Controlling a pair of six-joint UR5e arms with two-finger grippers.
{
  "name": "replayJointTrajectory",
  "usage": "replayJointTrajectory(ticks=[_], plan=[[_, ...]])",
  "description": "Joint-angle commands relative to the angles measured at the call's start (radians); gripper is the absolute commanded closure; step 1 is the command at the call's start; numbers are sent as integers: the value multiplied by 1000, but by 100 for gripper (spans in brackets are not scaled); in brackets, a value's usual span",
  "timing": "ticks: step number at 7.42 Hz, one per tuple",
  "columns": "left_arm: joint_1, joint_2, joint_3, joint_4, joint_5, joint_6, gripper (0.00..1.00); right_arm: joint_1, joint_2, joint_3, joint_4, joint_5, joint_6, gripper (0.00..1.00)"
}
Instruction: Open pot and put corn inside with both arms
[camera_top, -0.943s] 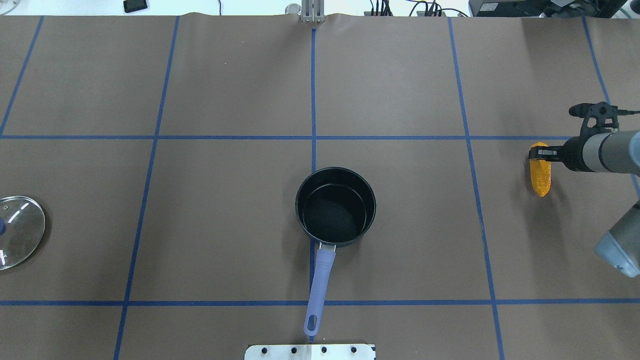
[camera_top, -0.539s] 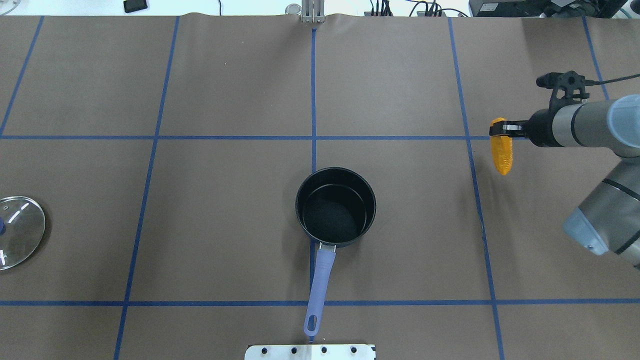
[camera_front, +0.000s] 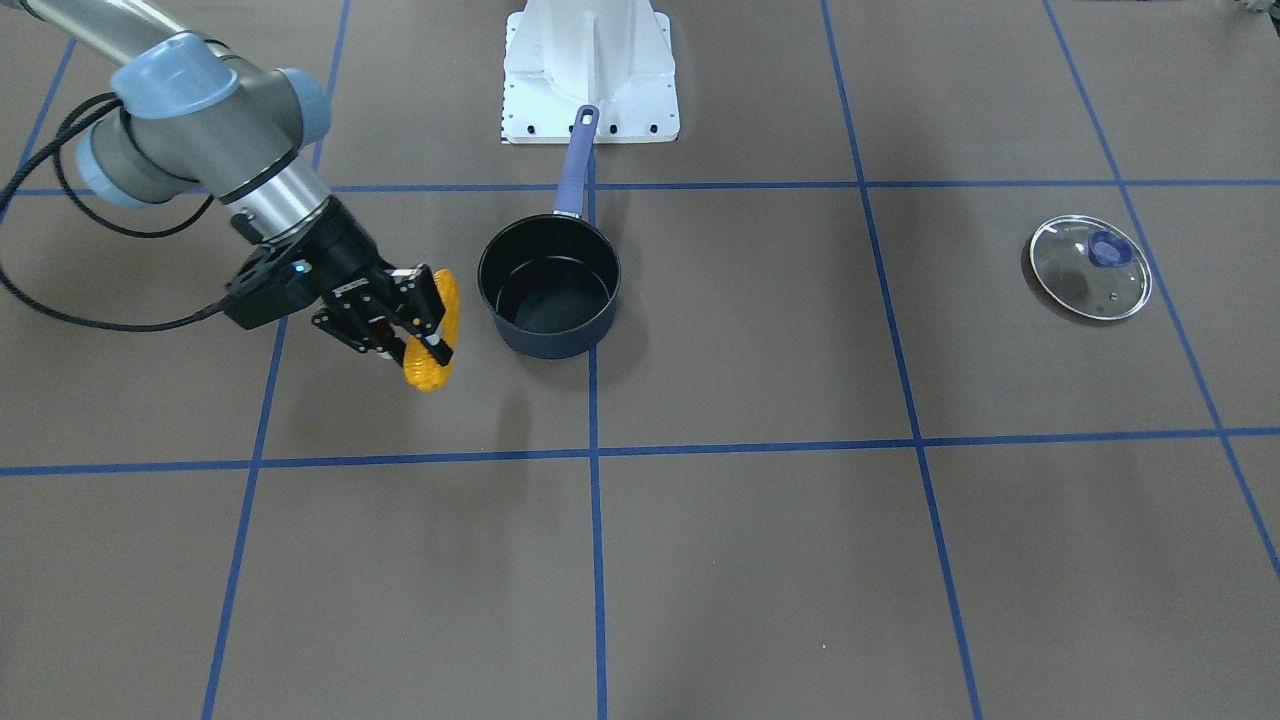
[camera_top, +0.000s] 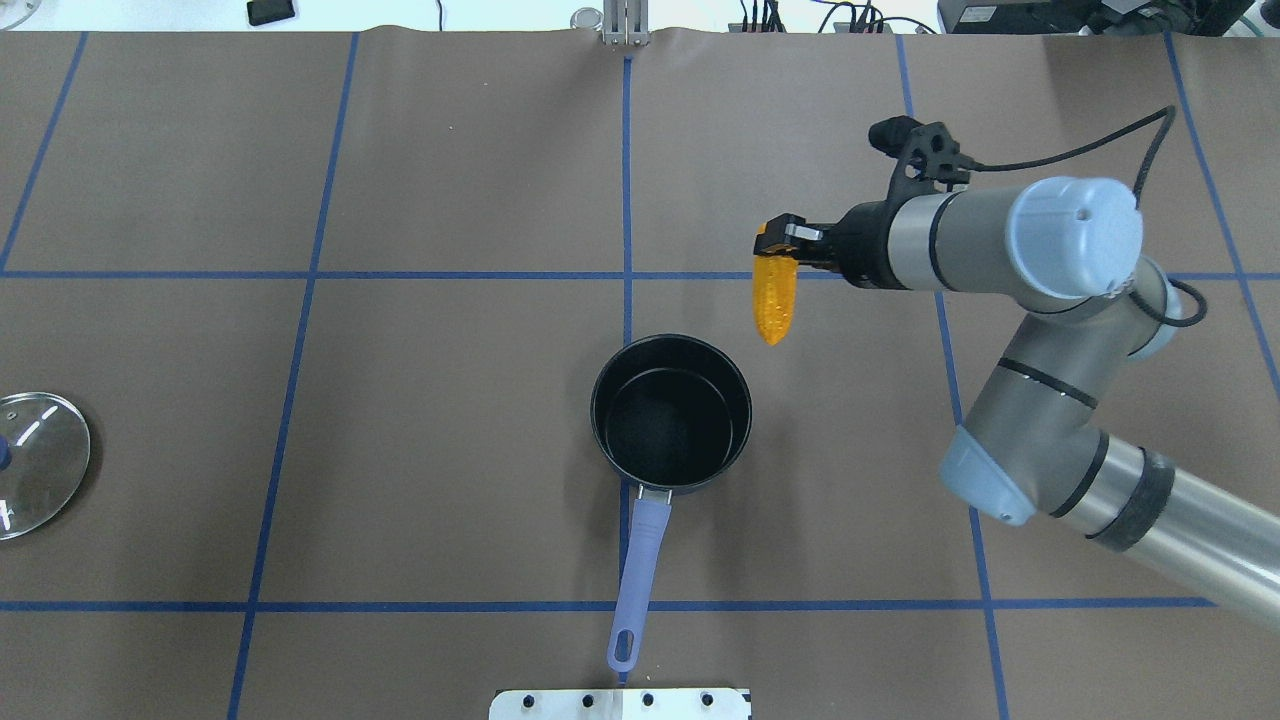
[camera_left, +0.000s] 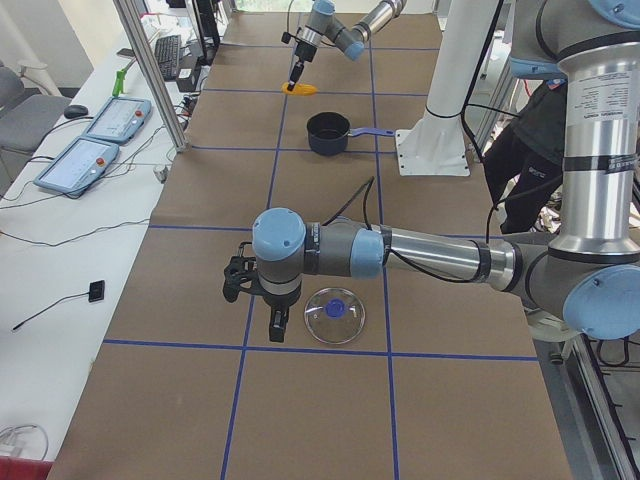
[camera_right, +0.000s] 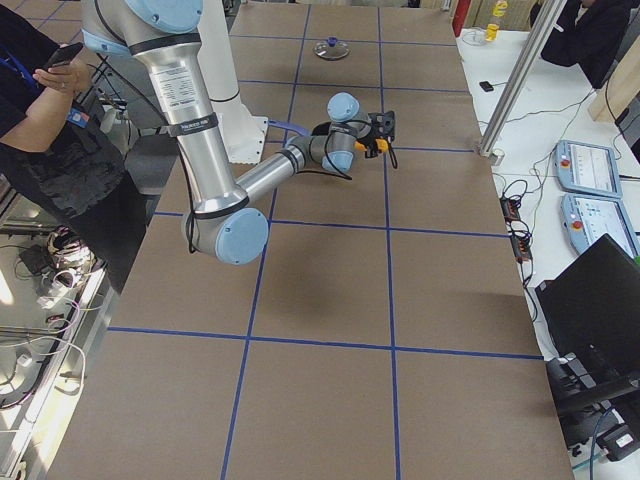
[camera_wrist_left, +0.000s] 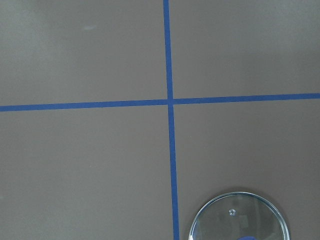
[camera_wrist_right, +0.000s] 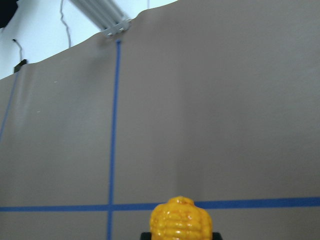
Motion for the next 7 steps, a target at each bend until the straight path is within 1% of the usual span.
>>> replayJointTrajectory(ticks=[1, 2, 3, 4, 5, 6, 7], plan=[[0, 0, 5, 1, 0, 0, 1, -174, 42, 2, -8, -194, 35, 100], [2, 0, 5, 1, 0, 2, 1, -194, 43, 2, -9, -197, 35, 100], [2, 0, 5, 3, 0, 2, 1, -203, 43, 1, -11, -202, 33, 94], [2, 0, 5, 3, 0, 2, 1, -205, 36, -2, -12, -205, 33, 66], [2, 2, 5, 3, 0, 2, 1, -205, 39, 8, -73, -237, 33, 1], [2, 8, 5, 3, 0, 2, 1, -214, 39, 40, -122, -265, 33, 0], [2, 9, 5, 1, 0, 3, 1, -214, 41, 80, -197, -263, 32, 0]])
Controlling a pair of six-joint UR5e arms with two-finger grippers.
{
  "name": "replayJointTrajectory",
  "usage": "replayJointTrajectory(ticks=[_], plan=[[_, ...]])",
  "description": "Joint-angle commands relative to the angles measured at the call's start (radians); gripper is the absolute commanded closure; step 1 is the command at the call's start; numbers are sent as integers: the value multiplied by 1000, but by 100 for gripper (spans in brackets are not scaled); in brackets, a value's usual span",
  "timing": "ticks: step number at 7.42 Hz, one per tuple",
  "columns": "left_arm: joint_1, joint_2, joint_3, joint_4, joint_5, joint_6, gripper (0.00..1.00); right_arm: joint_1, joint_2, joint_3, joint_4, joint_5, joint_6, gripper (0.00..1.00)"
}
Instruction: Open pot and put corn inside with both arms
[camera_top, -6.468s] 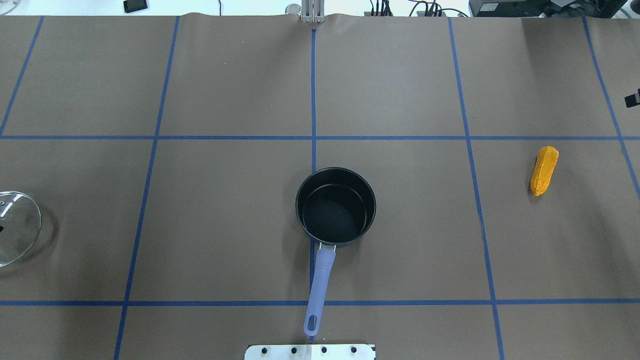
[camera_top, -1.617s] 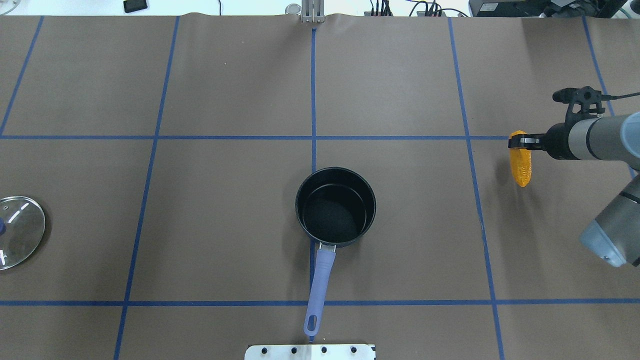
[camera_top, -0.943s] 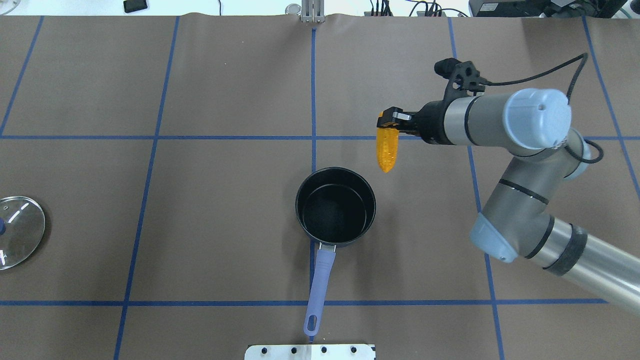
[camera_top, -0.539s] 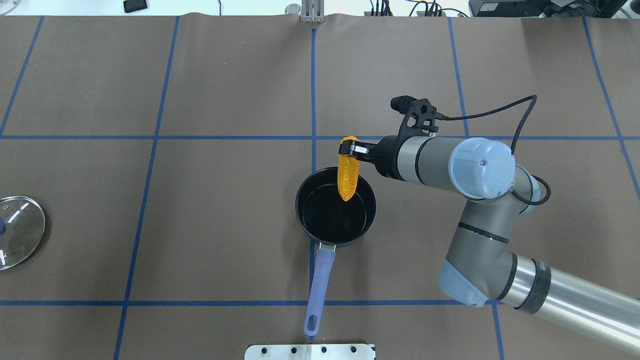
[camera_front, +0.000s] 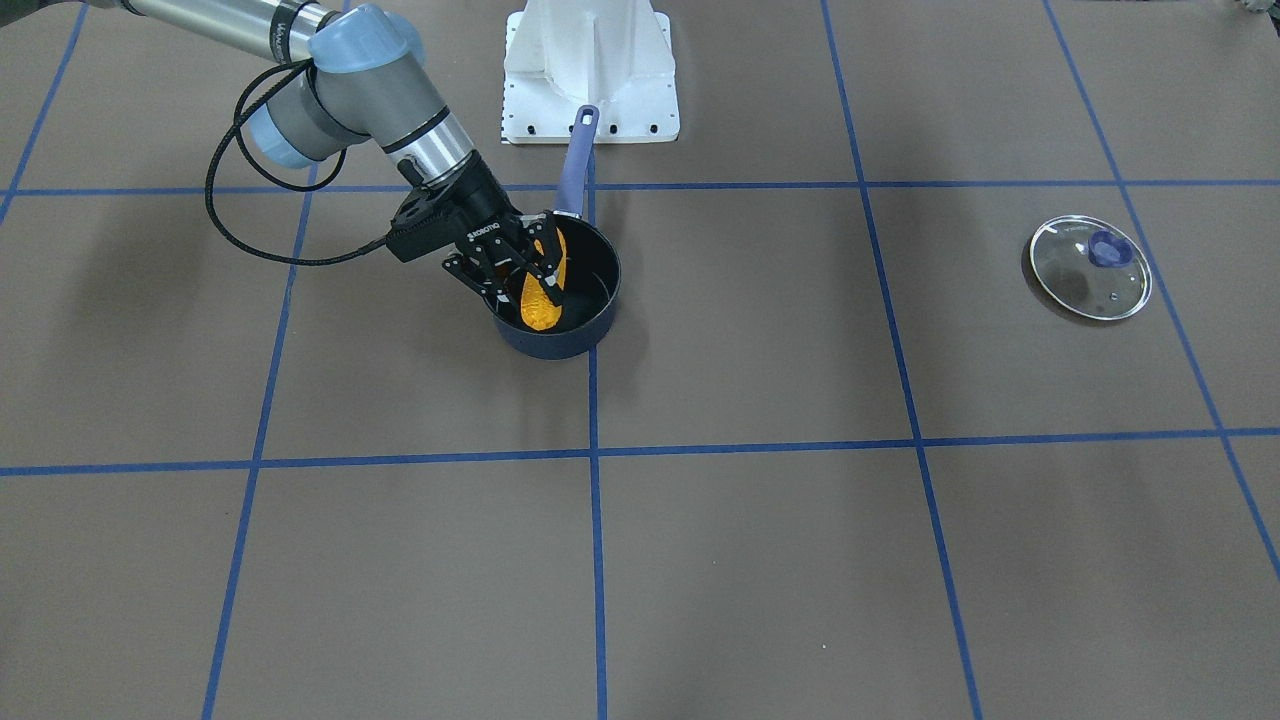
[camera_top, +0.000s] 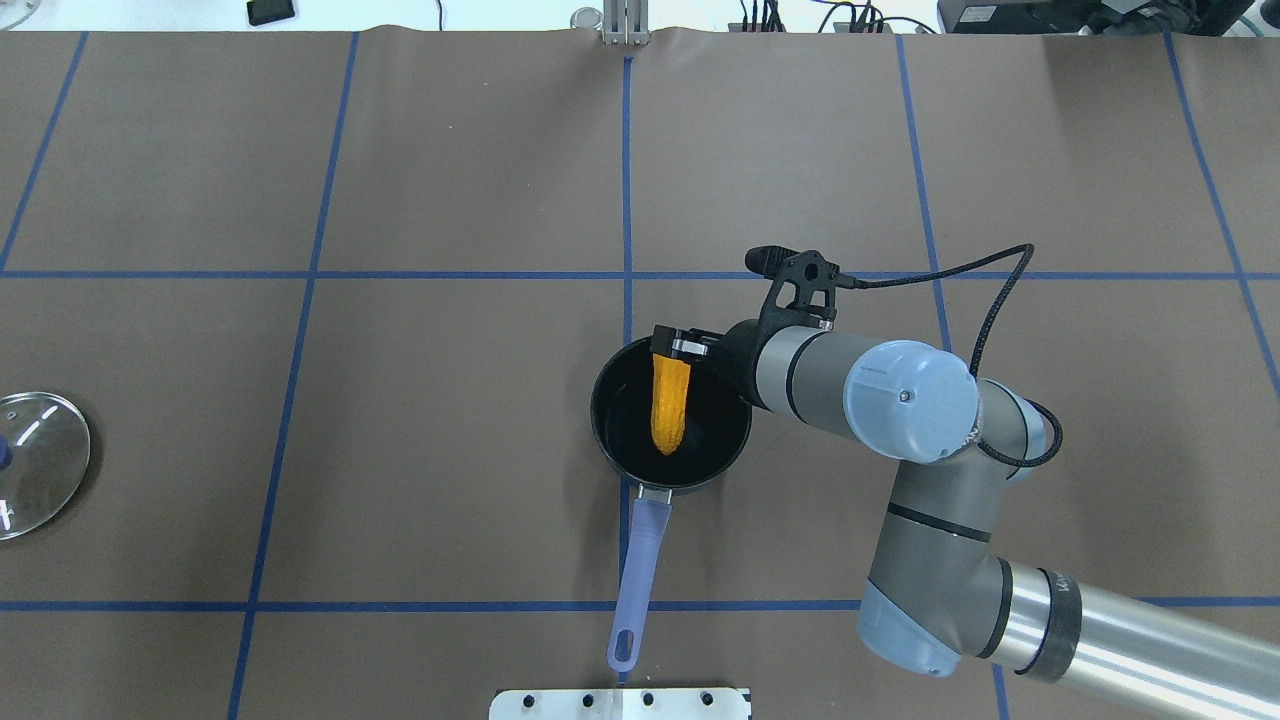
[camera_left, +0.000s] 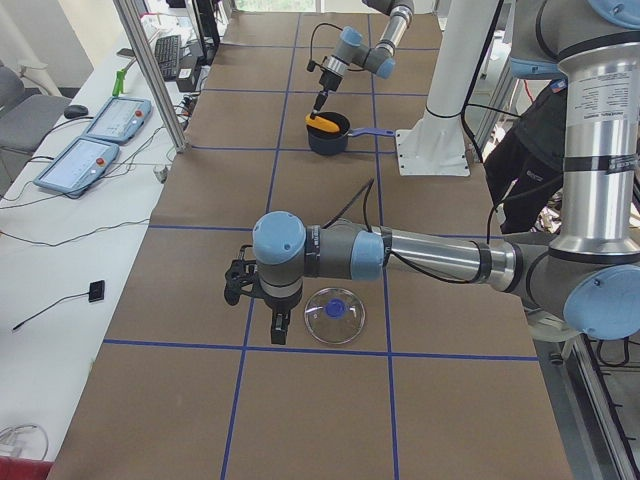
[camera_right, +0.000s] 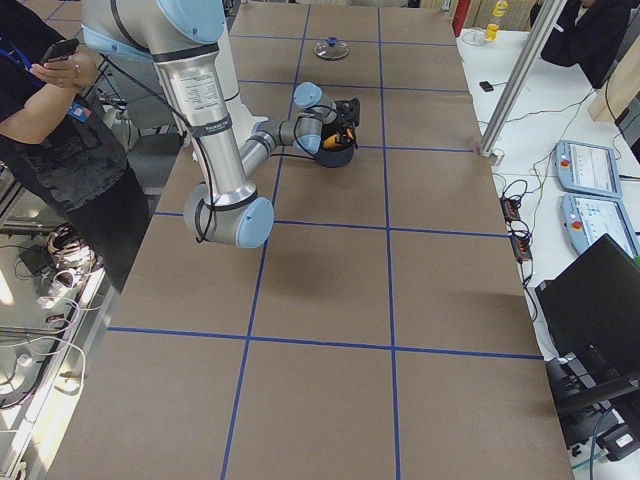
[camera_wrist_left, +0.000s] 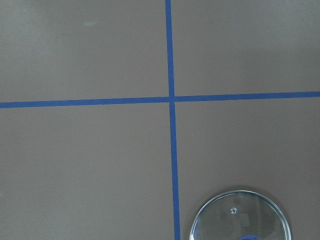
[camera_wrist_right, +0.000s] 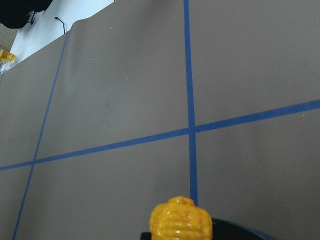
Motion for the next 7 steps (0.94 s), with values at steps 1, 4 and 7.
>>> replayJointTrajectory(ticks=[1, 4, 7], plan=[[0, 6, 0, -1, 0, 1, 1, -3, 3, 98, -186, -8, -7, 0], [0, 7, 0, -1, 0, 1, 1, 155, -8, 143, -435, 172, -161, 0], [0, 7, 0, -3, 3, 7, 1, 417, -67, 103, -608, 384, -567, 0]])
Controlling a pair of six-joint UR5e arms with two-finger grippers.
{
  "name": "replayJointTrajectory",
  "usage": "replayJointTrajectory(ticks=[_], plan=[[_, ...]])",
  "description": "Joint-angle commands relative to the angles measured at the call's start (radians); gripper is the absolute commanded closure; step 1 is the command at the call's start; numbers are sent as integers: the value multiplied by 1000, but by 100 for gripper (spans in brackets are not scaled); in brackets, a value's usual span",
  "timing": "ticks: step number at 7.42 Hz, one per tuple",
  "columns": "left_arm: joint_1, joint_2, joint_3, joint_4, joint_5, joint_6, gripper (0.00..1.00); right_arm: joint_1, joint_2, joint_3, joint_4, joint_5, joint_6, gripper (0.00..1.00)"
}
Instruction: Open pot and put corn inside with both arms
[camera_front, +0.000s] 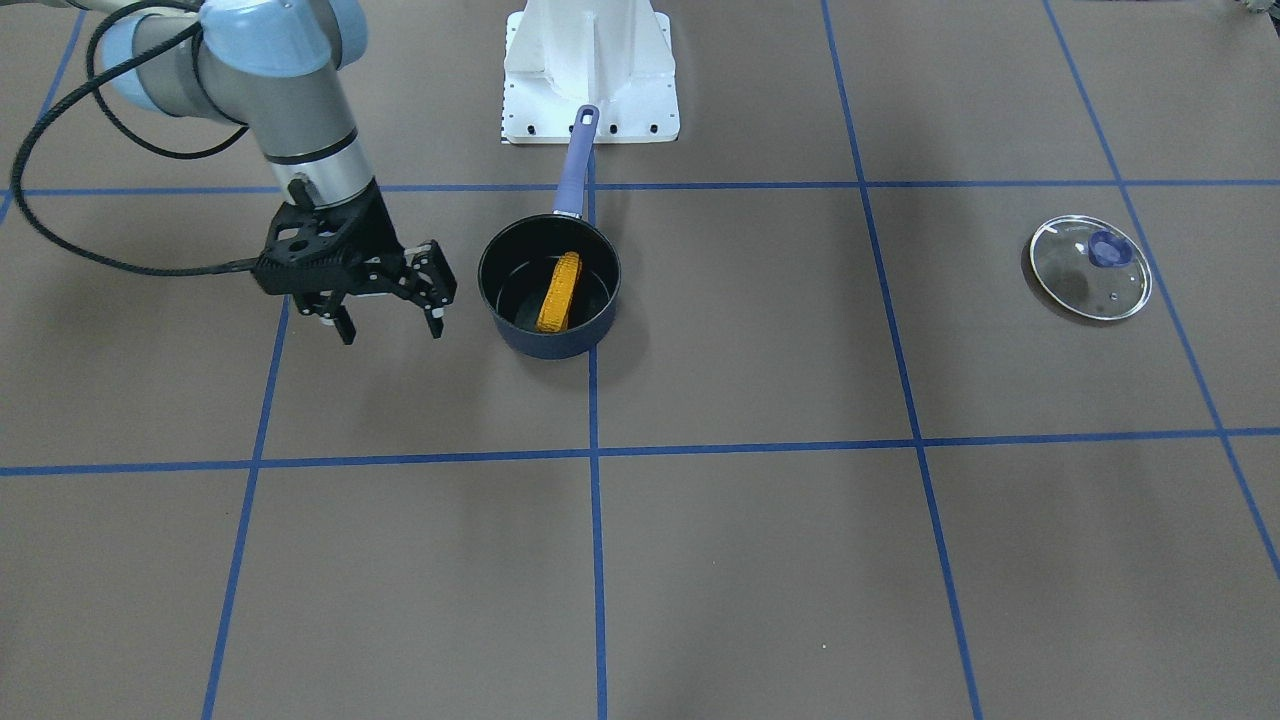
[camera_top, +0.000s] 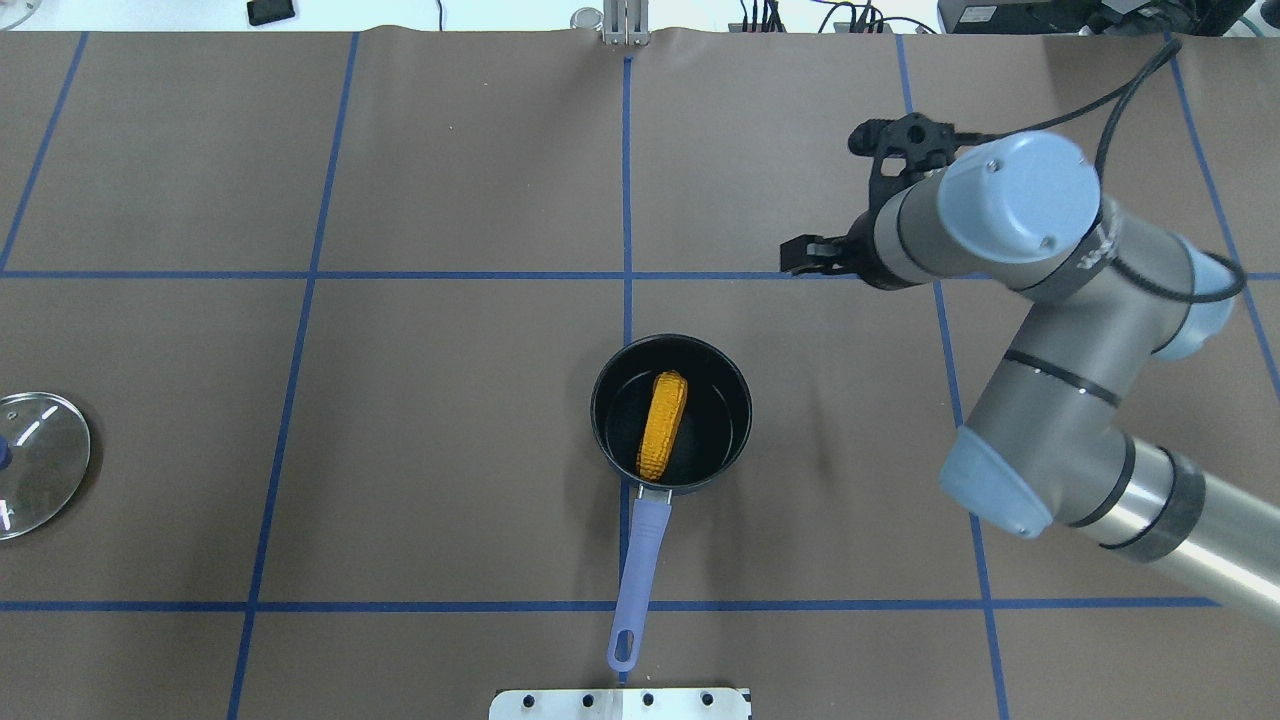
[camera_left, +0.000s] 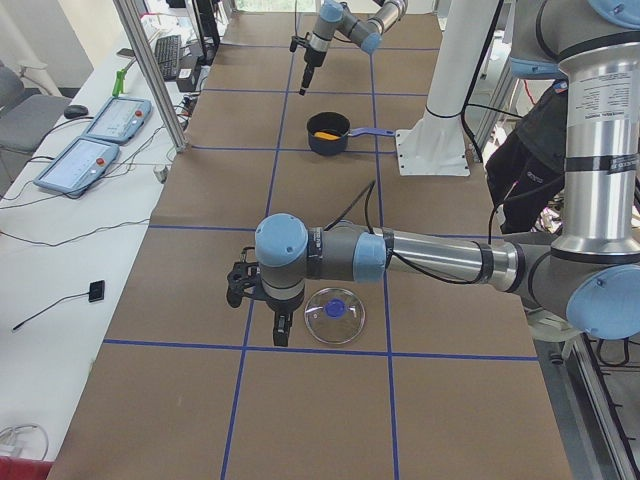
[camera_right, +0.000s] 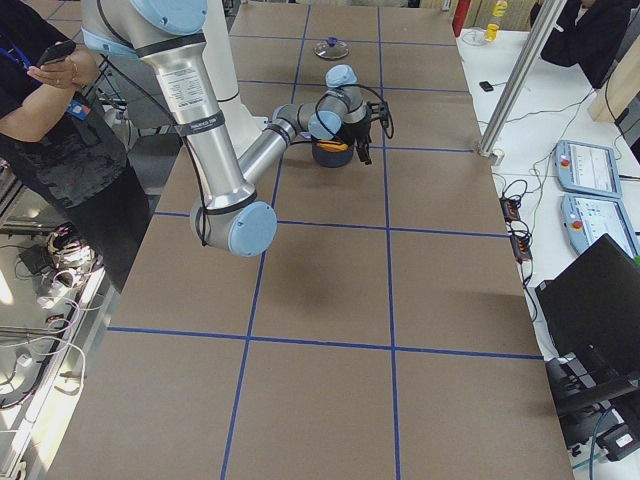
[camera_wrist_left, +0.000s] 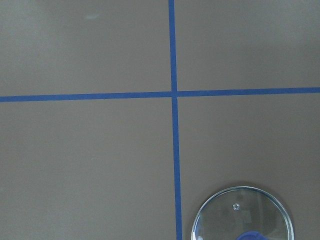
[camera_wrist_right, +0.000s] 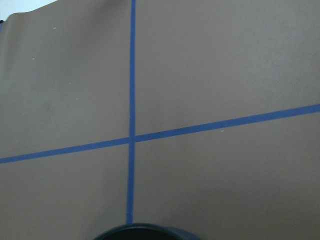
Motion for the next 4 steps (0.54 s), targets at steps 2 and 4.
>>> replayJointTrajectory(ticks=[2, 4], plan=[[0, 0, 1, -1, 6, 5, 1, 342, -161, -71, -52, 287, -557, 0], [0, 0, 1, 1, 14, 7, 1, 557, -299, -113, -49, 395, -880, 0]])
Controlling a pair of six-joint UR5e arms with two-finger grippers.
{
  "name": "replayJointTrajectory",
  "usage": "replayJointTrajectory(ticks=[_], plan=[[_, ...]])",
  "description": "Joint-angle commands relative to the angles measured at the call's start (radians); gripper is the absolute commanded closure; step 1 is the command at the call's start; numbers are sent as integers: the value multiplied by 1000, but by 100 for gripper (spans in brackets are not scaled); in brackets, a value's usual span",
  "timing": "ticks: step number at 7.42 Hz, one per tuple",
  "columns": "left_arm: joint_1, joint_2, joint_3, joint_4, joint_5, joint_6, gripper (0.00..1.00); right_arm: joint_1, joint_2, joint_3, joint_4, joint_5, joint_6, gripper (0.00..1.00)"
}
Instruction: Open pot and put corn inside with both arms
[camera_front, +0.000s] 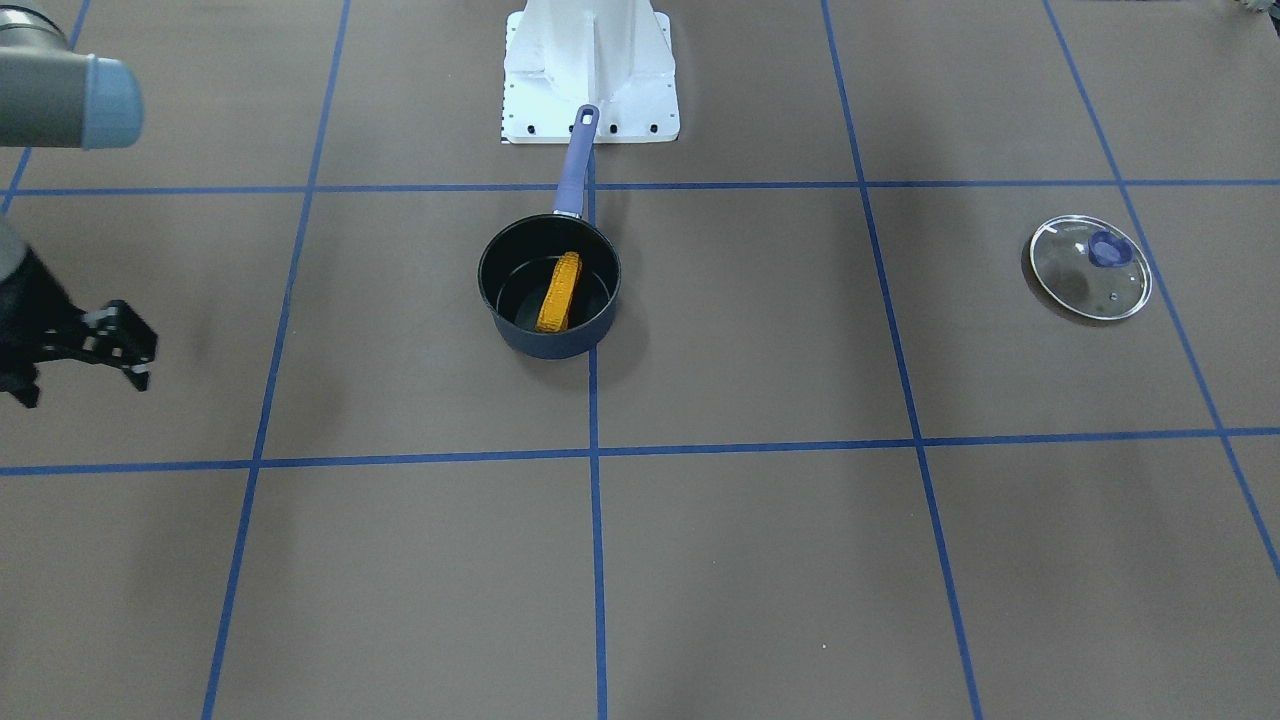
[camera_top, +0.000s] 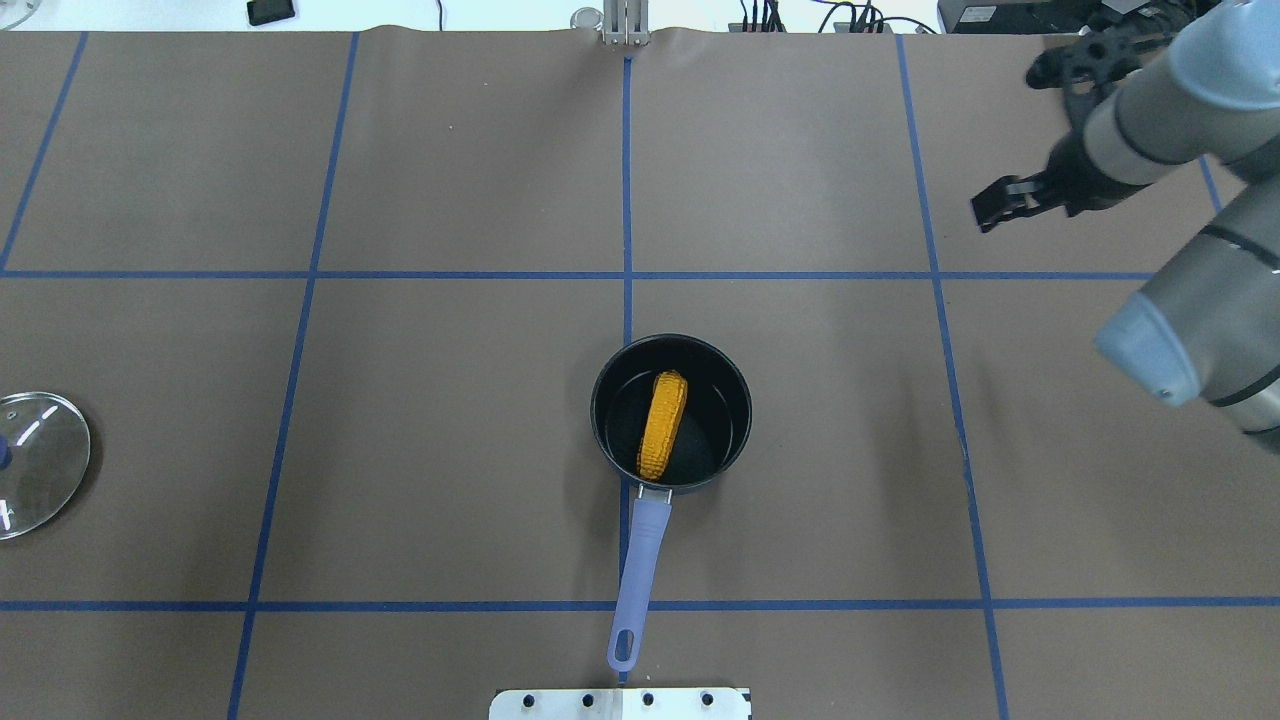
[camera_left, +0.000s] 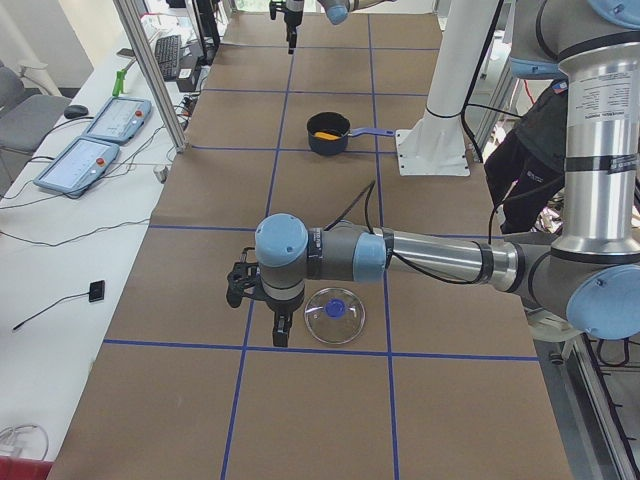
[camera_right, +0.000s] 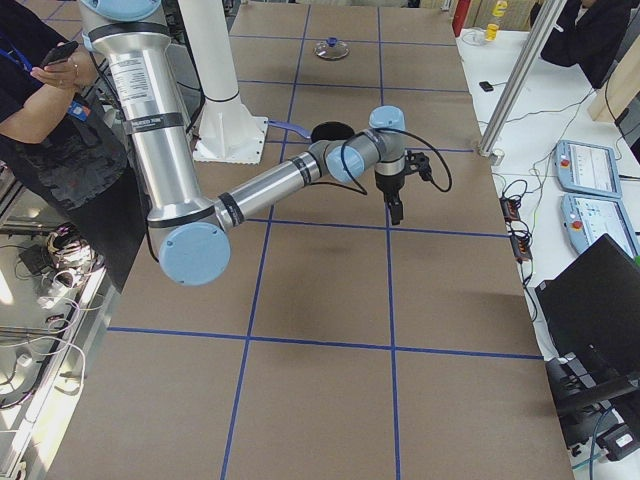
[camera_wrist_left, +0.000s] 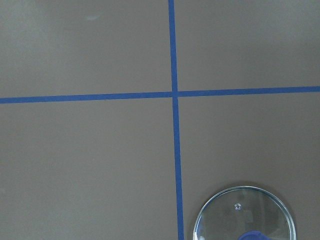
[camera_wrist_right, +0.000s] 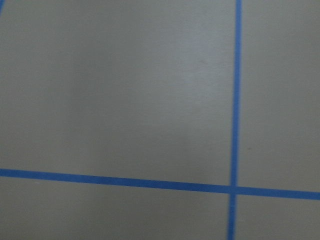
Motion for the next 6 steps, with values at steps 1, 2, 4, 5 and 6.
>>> replayJointTrajectory(ticks=[1, 2, 4, 5, 6], plan=[[3, 0, 0, 1, 5, 1, 1, 242, -143, -46, 1, 135, -327, 0], [5, 0, 0, -1, 5, 1, 1, 333, -197, -57, -5, 183, -421, 0], [5, 12, 2, -30, 4, -1, 1, 424, -310, -60, 5, 180, -469, 0], [5, 34, -4, -32, 4, 1, 1, 438, -338, -60, 7, 179, -466, 0], [5, 37, 3, -33, 4, 1, 1, 449, -343, -63, 7, 180, -466, 0]])
